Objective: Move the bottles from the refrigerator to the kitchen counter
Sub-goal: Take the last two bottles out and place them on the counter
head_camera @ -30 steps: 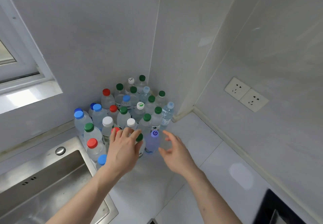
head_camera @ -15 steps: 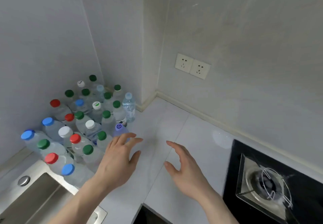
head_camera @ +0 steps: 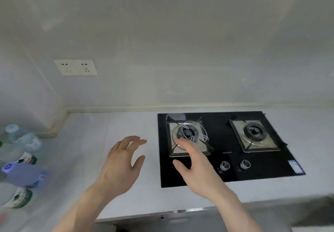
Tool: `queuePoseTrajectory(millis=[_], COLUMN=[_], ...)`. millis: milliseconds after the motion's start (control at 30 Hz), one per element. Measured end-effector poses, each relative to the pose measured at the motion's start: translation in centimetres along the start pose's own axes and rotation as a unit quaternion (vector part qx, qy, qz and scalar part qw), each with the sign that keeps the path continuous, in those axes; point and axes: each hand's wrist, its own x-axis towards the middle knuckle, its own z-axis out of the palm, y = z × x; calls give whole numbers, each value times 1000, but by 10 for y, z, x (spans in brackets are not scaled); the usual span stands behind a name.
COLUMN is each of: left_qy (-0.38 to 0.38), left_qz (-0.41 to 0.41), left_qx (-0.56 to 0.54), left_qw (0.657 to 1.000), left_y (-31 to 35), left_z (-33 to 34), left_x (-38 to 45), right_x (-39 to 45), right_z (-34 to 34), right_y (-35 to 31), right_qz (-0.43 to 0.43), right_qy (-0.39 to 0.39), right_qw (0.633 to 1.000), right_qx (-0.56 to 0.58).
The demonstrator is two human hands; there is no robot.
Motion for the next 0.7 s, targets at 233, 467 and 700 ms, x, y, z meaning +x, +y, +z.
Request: queuePoseTrajectory(millis=[233,467,700], left_qy=[-47,-115,-210], left_qz=[111,235,393], left_qx=[-15,-24,-40], left_qw=[993,965,894], left_y=[138,259,406], left_z=[57,118,188], left_x=[3,1,-5], right_x=[-87,-190,-330], right_z=[-102,-176,-225], right_y=[84,145,194], right_qz=[36,82,205], right_qy=[81,200,374], right_qw=[996,976,904], right_qx=[3,9,-8])
